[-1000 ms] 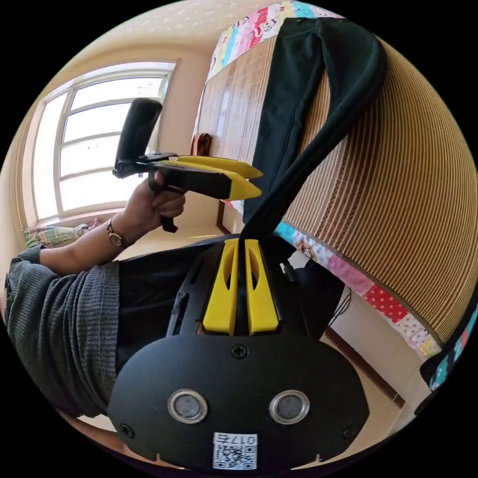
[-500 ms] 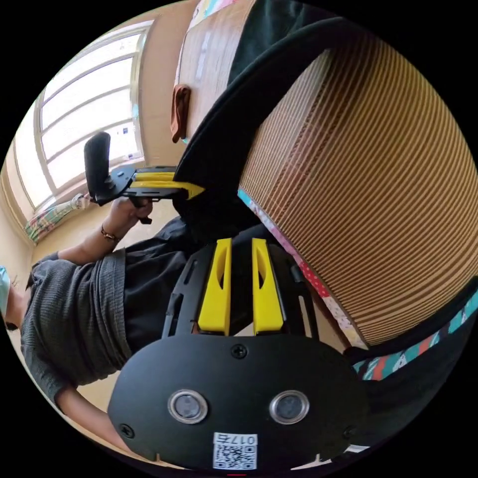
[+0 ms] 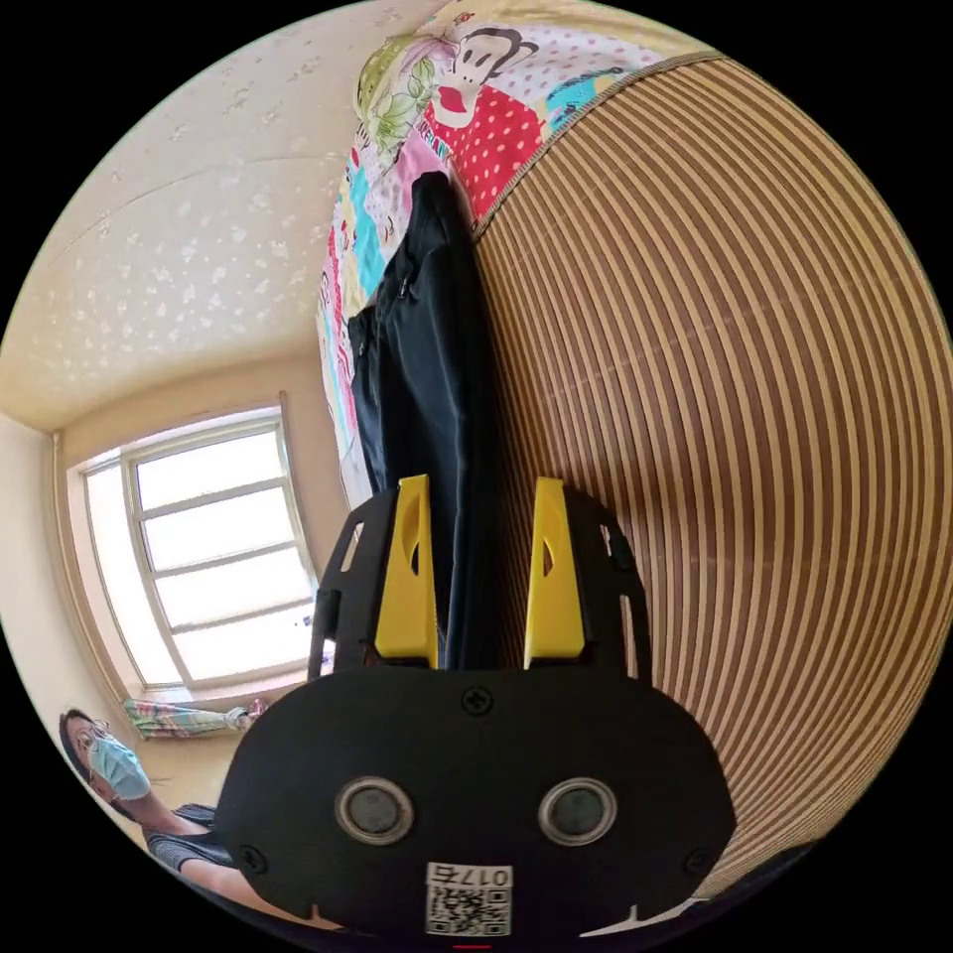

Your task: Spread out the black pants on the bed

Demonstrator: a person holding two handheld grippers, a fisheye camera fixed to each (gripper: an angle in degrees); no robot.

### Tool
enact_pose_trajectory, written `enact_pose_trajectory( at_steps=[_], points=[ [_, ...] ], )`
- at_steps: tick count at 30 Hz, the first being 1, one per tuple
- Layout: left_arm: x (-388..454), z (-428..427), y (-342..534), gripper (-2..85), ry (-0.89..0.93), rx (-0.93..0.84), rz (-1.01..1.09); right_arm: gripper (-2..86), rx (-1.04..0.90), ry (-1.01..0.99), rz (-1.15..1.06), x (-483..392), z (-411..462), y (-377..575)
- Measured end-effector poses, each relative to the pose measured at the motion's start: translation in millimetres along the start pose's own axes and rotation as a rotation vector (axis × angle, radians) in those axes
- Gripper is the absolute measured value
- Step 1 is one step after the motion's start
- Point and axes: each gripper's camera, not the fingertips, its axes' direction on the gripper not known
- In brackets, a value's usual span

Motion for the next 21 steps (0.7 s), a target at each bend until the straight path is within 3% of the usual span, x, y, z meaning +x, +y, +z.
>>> enact_pose_trajectory(
  at_steps=[4,7,11,16,19,21],
  points=[
    [3.3,-2.8,1.0,3.1,-0.016,-0.003,0.077,9.9,0.162,-0.027,-0.025,-25.5,17.9,-26.1],
    [17.8,-5.6,2.3,2.8,-0.094,-0.019,0.168,4.8,0.185,0.208,-0.104,-84.2,26.2,-30.9],
    [14.9,-29.9,16.1,2.3,0.119,0.043,0.218,2.6,0.24,0.55,-0.451,-229.6,58.1,-4.6],
    [-34.7,-75.7,43.2,2.5,0.43,0.159,0.166,2.1,0.158,0.479,-0.652,-351.1,139.5,1.7],
    [-77.6,-95.2,58.9,3.4,0.417,0.238,0.054,2.2,-0.014,0.311,-0.704,-370.3,208.8,-9.2],
    [-110.3,-98.8,60.6,3.9,0.29,0.203,-0.044,2.3,-0.07,0.269,-0.672,-361.4,229.5,-3.9]
  ],
)
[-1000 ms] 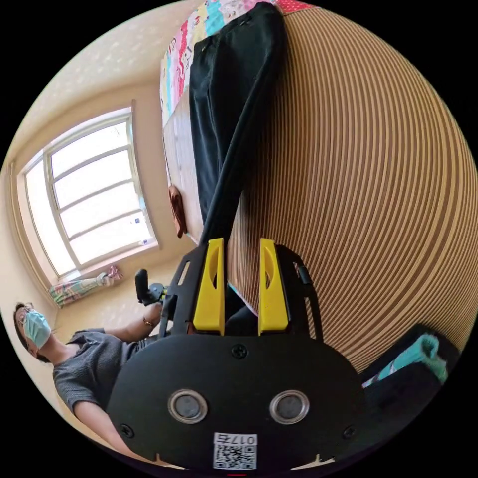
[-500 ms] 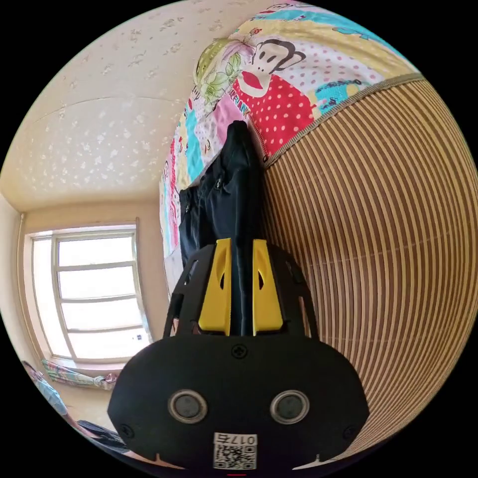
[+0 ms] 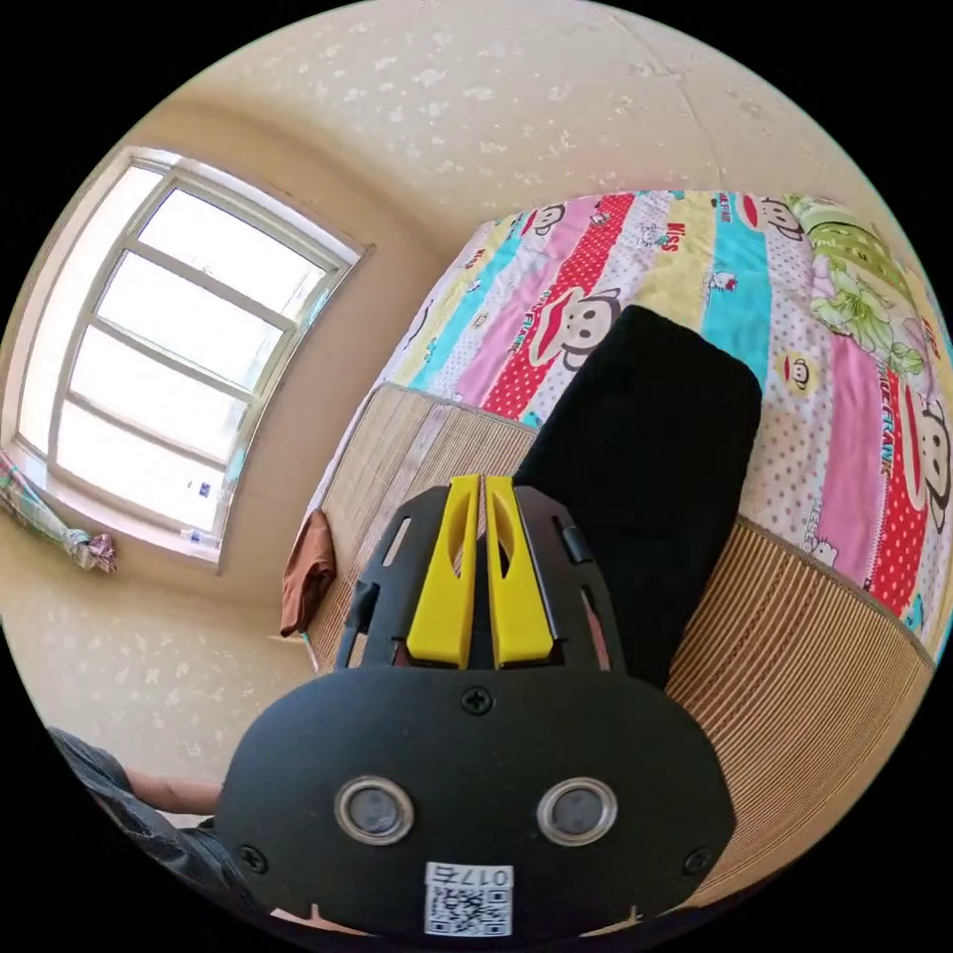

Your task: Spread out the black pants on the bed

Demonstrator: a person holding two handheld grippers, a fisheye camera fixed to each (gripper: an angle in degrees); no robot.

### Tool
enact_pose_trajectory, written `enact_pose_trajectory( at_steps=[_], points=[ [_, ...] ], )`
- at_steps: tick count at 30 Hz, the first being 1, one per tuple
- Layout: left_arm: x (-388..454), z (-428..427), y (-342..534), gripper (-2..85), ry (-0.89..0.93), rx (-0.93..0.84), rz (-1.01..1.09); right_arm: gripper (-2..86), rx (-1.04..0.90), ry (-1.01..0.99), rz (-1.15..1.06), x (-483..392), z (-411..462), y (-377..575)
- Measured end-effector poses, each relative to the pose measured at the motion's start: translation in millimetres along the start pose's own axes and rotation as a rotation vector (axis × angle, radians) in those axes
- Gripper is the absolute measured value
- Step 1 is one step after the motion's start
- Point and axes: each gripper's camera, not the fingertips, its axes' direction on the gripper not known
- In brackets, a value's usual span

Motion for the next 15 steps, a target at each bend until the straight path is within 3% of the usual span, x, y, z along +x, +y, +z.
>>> enact_pose_trajectory(
  at_steps=[3,6,11,15],
  points=[
    [-25.6,1.0,-10.6,4.1,-0.192,-0.111,-0.041,4.0,-0.068,0.029,0.066,1.6,23.6,55.8],
    [-32.1,1.4,-22.7,4.1,-0.194,-0.18,-0.032,5.6,-0.184,-0.006,0.081,11.9,49.4,159.6],
    [-13.2,1.4,-24.5,4.3,-0.253,-0.24,0.034,10.0,-0.336,-0.167,0.288,21.2,94.5,367.4],
    [3.6,6.5,-18.3,4.4,-0.332,-0.308,0.055,10.7,-0.461,-0.294,0.293,-22.3,135.7,457.2]
  ],
)
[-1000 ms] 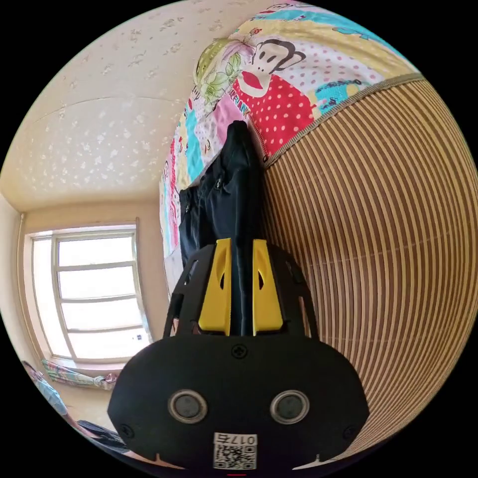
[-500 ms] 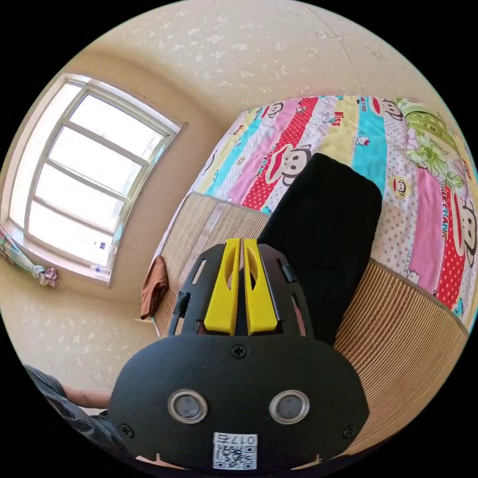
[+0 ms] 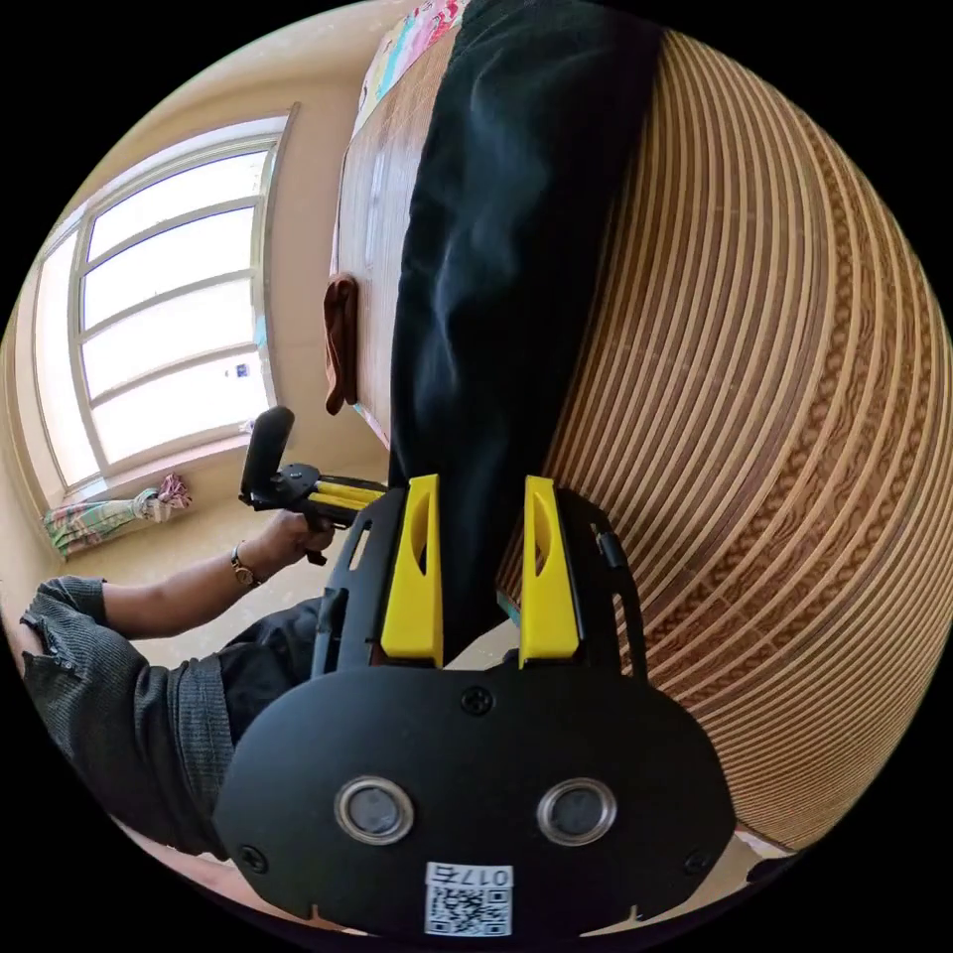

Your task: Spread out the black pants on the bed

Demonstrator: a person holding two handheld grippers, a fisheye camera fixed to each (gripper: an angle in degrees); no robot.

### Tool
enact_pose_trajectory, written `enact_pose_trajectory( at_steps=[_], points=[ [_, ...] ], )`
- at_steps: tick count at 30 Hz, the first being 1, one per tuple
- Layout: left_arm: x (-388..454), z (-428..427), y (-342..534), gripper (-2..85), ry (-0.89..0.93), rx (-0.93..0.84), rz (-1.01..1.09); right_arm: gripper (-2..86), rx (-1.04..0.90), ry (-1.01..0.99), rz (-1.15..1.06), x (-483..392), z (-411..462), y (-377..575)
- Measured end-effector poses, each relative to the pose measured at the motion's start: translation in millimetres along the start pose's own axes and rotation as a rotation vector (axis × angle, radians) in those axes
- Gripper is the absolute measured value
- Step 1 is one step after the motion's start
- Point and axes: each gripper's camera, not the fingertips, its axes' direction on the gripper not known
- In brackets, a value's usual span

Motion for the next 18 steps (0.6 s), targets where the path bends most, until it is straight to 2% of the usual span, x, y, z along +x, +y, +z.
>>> enact_pose_trajectory(
  at_steps=[2,5,7,9,11,14,16,18],
  points=[
    [5.8,-1.1,3.5,4.4,-0.015,-0.027,0.007,8.1,-0.042,0.015,0.048,-5.0,41.2,29.1],
    [8.4,-8.1,12.6,4.0,0.062,-0.025,0.027,4.3,-0.031,-0.044,0.016,-21.9,62.1,54.0],
    [8.2,-15.2,20.9,3.9,0.197,-0.007,0.08,3.5,0.055,-0.062,0.049,-28.2,55.6,66.8],
    [-0.6,-20.1,35.4,3.8,0.503,0.043,0.151,3.1,0.126,-0.146,0.066,-28.0,48.9,76.8],
    [-21.1,-12.4,44.5,3.8,0.623,0.053,0.081,3.1,0.133,-0.037,0.11,-23.9,54.3,86.0],
    [-48.2,-1.0,61.5,3.8,0.382,0.078,-0.077,3.7,0.076,-0.017,0.187,-2.1,73.8,88.8],
    [-58.0,9.8,65.5,4.2,0.398,0.052,-0.147,4.5,0.087,-0.017,0.213,5.5,71.0,92.4],
    [-67.4,11.4,67.6,5.7,0.507,0.05,-0.22,5.9,0.152,-0.029,0.207,9.8,57.0,98.8]
  ],
)
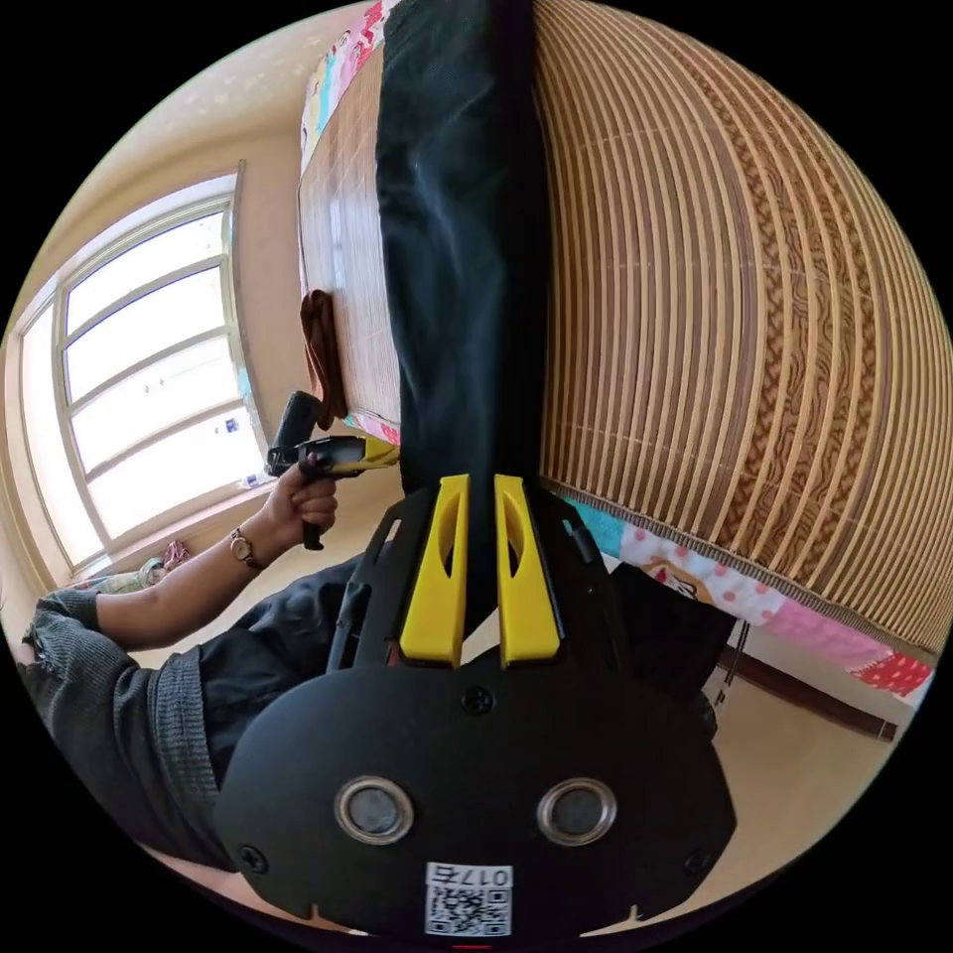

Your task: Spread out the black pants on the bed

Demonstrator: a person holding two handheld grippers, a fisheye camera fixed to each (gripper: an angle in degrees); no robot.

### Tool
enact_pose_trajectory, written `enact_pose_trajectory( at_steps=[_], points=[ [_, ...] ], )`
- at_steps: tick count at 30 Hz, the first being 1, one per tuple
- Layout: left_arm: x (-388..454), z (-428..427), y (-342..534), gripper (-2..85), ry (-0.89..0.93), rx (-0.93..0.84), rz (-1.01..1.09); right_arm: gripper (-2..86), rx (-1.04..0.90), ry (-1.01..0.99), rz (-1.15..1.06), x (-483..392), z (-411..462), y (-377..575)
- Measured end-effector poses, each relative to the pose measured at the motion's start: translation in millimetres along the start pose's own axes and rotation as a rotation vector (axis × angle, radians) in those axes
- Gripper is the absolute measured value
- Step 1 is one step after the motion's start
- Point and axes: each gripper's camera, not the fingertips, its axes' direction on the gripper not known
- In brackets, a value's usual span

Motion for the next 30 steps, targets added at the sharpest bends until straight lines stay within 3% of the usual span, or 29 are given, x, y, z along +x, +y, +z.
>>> enact_pose_trajectory(
  at_steps=[4,10,16,20,23,30],
  points=[
    [14.4,-22.6,-10.9,9.0,-0.004,0.077,0.055,10.9,0.144,-0.114,0.032,34.9,-43.8,-13.0],
    [34.9,-30.5,-94.0,13.6,0.054,0.111,0.234,14.9,0.265,-0.249,-0.014,83.6,-85.5,-88.4],
    [73.1,-16.3,-167.8,13.6,0.118,0.136,0.417,12.9,0.229,-0.307,-0.079,103.4,-76.6,-170.4],
    [92.9,16.7,-191.6,9.7,0.034,0.02,0.44,7.2,0.18,-0.375,-0.107,102.5,-55.5,-186.6],
    [100.3,29.7,-173.1,5.2,-0.034,-0.014,0.5,3.6,0.24,-0.407,-0.162,90.1,-63.7,-157.6],
    [139.9,0.5,-34.4,4.5,0.136,-0.003,0.791,1.0,0.277,-0.459,-0.439,-6.6,-108.3,-51.5]
  ],
)
